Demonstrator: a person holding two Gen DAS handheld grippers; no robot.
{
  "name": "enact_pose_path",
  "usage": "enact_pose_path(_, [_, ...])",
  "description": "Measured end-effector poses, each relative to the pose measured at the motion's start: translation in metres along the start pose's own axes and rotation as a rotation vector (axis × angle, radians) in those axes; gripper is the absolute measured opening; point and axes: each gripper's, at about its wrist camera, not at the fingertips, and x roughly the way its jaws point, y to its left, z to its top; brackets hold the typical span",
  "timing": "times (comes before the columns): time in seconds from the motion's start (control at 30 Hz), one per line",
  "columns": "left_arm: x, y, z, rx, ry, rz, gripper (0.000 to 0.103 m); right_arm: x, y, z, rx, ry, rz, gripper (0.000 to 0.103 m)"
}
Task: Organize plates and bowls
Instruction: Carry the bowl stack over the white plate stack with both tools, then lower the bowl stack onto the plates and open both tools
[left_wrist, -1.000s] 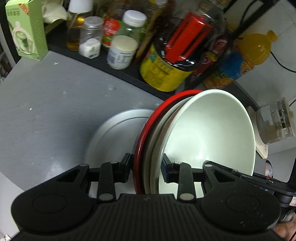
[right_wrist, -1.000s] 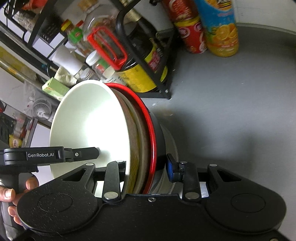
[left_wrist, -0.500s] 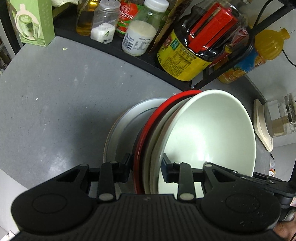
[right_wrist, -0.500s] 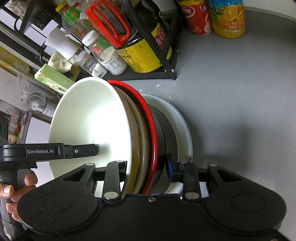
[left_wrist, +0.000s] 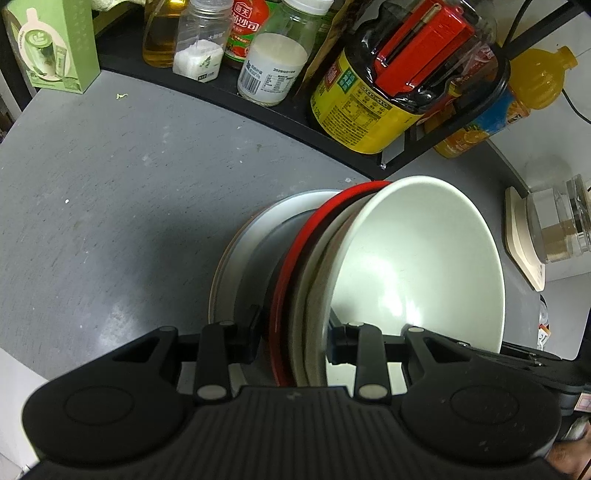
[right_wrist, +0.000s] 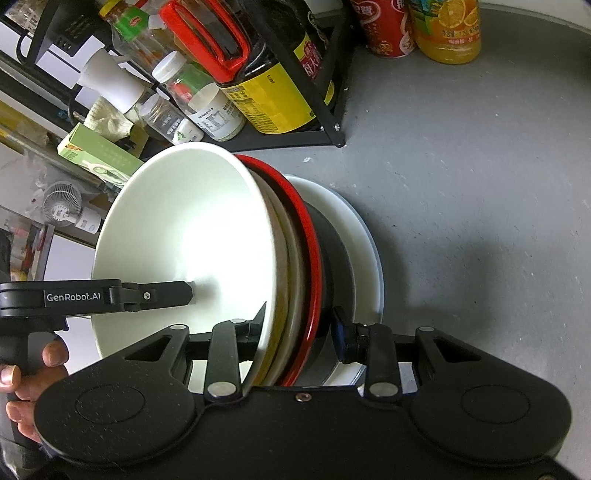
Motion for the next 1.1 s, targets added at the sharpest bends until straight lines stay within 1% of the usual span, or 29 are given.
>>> enact_pose_path(0.27, [0.001, 0.003, -0.002, -0.013, 0.008, -0.001, 0.032, 0.000, 0.000, -0.002, 0.014, -0.010, 0.007, 0.034])
enact_pose_path(0.37, [0.003, 0.003, -0.001, -0.009, 0.016, 0.003, 0.032, 0.000, 0.001, -0.003, 0.017, -0.012, 0.010, 0.038])
enact_pose_path(0.43, [0.003, 0.001, 0.001, 0.002, 0.017, 0.007, 0.032, 0.000, 0.001, -0.004, 0.025, -0.018, 0.011, 0.039])
enact_pose_path(0.5, [0.000, 0.000, 0.003, 0.014, 0.000, 0.003, 0.033, 0.000, 0.000, -0.006, 0.040, -0.027, 0.015, 0.040])
enact_pose_path(0.57, [-0.005, -0.003, 0.004, 0.043, -0.019, 0.004, 0.036, -0.002, 0.001, -0.008, 0.050, -0.041, 0.014, 0.041])
enact_pose_path(0.67, [-0.009, -0.008, 0.008, 0.090, -0.023, 0.003, 0.037, -0.008, 0.002, -0.012, 0.067, -0.078, 0.009, 0.043])
enact_pose_path(0.77, [-0.015, -0.012, 0.012, 0.134, -0.036, -0.003, 0.042, -0.017, 0.003, -0.014, 0.100, -0.124, 0.018, 0.049])
enact_pose_path(0.83, [-0.019, -0.015, 0.013, 0.163, -0.046, -0.009, 0.046, -0.025, 0.006, -0.016, 0.113, -0.157, 0.020, 0.052])
enact_pose_path(0.9, [-0.023, -0.019, 0.016, 0.188, -0.052, -0.002, 0.054, -0.032, 0.009, -0.018, 0.126, -0.182, 0.010, 0.057])
enact_pose_path(1.03, [-0.031, -0.029, 0.019, 0.236, -0.075, 0.000, 0.061, -0.045, 0.013, -0.025, 0.126, -0.225, -0.023, 0.064])
enact_pose_path(1.1, [-0.036, -0.033, 0.021, 0.247, -0.087, 0.008, 0.068, -0.053, 0.013, -0.028, 0.131, -0.248, -0.033, 0.070])
